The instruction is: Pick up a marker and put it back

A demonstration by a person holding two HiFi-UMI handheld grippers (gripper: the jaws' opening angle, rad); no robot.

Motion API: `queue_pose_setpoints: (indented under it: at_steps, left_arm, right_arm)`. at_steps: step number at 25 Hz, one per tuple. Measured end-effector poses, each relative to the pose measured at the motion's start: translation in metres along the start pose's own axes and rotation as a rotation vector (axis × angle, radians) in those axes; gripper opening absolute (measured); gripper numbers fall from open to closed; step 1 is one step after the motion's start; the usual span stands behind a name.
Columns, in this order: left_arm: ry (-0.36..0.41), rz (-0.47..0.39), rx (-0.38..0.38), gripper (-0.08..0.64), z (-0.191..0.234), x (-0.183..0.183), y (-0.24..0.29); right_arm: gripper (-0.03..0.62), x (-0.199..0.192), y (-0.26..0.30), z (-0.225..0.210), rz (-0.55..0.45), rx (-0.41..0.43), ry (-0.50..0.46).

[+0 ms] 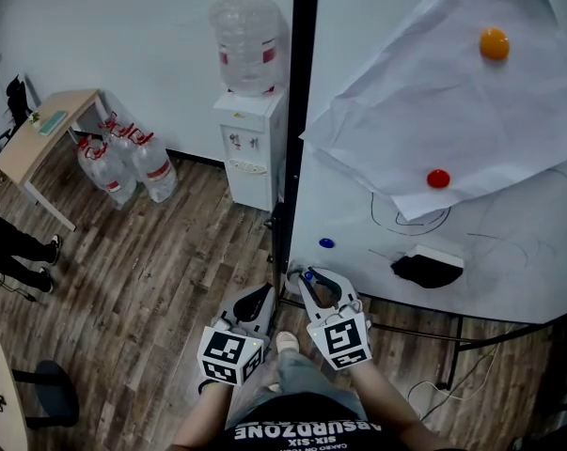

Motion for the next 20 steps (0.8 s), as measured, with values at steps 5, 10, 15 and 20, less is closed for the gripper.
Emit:
queue_pose_setpoints:
  at_steps: [5, 10, 15, 20]
  left_arm:
    - [0.005, 0.003, -0.008, 0.008, -0.004, 0.000, 0.002]
    - [0.011, -0.006, -0.016, 0.008, -0.009, 0.002, 0.005]
    - [0.013, -0.004, -0.022, 0.008, -0.013, 0.001, 0.006]
    - [0.013, 0.001, -0.024, 0.008, -0.015, 0.000, 0.003]
  right_arm:
    - [0.071, 0.009, -0.006, -0.006, -0.033, -0.008, 0.028]
    - [0.071, 0.015, -0.013, -0.012, -0.055, -0.018, 0.048]
    - [0.070, 0.021, -0.021, -0.016, -0.102, -0.013, 0.071]
    - [0.071, 0.029, -0.032, -0.017, -0.138, -0.008, 0.103]
Point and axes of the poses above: the fingertips, and each gripper's own axes: y forward along the fingers, z to its left, x out of its top, the point moved 9 cm from there along -y, backward along the fingers, and after that the axes turned 14 degrees about -x, right-handed, at the moved point
